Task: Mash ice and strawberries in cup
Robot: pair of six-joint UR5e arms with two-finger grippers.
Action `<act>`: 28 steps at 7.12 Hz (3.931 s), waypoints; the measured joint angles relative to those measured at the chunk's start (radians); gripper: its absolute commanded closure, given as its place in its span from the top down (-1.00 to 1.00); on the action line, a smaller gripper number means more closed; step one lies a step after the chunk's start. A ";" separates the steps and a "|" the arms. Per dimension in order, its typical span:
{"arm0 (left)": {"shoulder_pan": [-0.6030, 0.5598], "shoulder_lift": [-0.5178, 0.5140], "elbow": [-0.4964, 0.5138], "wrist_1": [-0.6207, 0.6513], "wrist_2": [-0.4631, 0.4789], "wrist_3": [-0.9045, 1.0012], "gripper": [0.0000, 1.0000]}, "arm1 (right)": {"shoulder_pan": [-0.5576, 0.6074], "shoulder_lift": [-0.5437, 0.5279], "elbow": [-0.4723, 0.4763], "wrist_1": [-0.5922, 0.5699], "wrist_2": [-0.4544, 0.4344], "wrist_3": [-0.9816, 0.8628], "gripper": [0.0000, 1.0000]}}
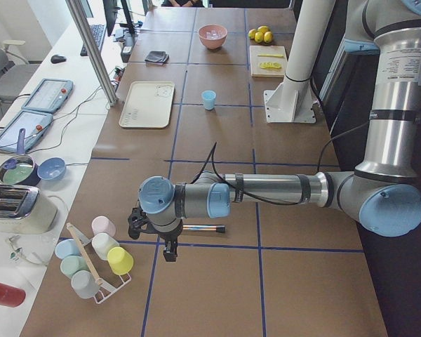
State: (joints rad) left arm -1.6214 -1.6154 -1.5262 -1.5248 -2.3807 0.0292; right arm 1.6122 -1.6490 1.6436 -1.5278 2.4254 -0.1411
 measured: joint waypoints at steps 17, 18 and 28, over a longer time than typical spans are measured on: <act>0.000 0.005 -0.007 -0.015 -0.002 0.006 1.00 | -0.272 -0.051 0.292 0.010 -0.105 0.352 0.48; 0.000 0.005 -0.007 -0.015 -0.002 0.005 1.00 | -0.300 -0.059 0.293 0.013 -0.106 0.354 0.47; 0.004 -0.003 -0.007 -0.015 -0.002 0.001 1.00 | -0.477 -0.048 0.226 0.051 -0.237 0.349 0.30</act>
State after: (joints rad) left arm -1.6171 -1.6183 -1.5335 -1.5401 -2.3823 0.0306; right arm 1.1352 -1.6974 1.8693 -1.4766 2.1883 0.2083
